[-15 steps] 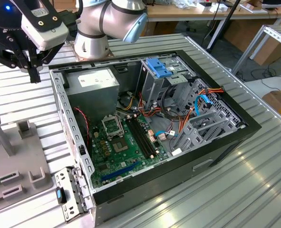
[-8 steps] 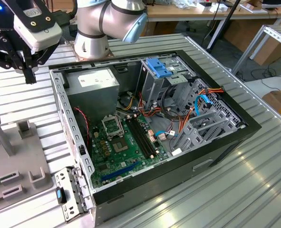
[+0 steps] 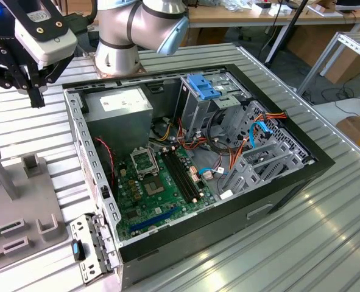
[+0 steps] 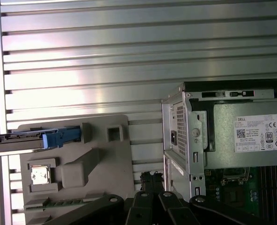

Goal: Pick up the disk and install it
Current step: 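Reach for the disk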

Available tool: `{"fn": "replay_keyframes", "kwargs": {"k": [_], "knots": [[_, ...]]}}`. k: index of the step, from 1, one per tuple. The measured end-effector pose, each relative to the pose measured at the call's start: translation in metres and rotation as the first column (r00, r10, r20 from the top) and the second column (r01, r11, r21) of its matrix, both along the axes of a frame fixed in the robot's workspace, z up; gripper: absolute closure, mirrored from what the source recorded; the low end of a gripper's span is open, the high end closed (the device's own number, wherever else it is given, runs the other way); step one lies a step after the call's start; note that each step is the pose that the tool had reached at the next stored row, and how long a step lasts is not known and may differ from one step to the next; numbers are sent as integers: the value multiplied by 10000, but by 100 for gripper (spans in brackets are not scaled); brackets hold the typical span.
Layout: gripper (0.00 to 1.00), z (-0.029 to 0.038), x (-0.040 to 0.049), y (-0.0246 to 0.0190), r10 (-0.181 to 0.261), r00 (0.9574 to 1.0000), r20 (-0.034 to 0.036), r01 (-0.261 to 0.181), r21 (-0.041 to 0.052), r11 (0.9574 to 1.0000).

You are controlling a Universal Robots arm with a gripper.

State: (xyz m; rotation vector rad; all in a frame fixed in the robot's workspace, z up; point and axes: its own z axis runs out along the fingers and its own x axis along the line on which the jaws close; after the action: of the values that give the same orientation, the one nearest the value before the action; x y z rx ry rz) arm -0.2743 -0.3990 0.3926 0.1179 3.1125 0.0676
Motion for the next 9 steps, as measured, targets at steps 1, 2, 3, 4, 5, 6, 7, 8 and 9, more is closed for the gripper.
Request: {"fn": "replay_keyframes", "kwargs": {"k": [1, 2, 3, 4, 5, 6, 7, 8, 9], "knots": [[89, 0, 0, 0, 0, 10000, 0, 0, 0, 10000], [89, 0, 0, 0, 0, 10000, 0, 0, 0, 10000], [89, 0, -1, 0, 0, 10000, 0, 0, 0, 10000], [89, 0, -1, 0, 0, 10000, 0, 0, 0, 10000], [89, 0, -1, 0, 0, 10000, 0, 0, 0, 10000], [89, 0, -1, 0, 0, 10000, 0, 0, 0, 10000], [89, 0, -2, 0, 0, 10000, 0, 0, 0, 10000], [89, 0, -6, 0, -1, 10000, 0, 1, 0, 10000], [89, 0, -15, 0, -2, 10000, 0, 2, 0, 10000]]}}
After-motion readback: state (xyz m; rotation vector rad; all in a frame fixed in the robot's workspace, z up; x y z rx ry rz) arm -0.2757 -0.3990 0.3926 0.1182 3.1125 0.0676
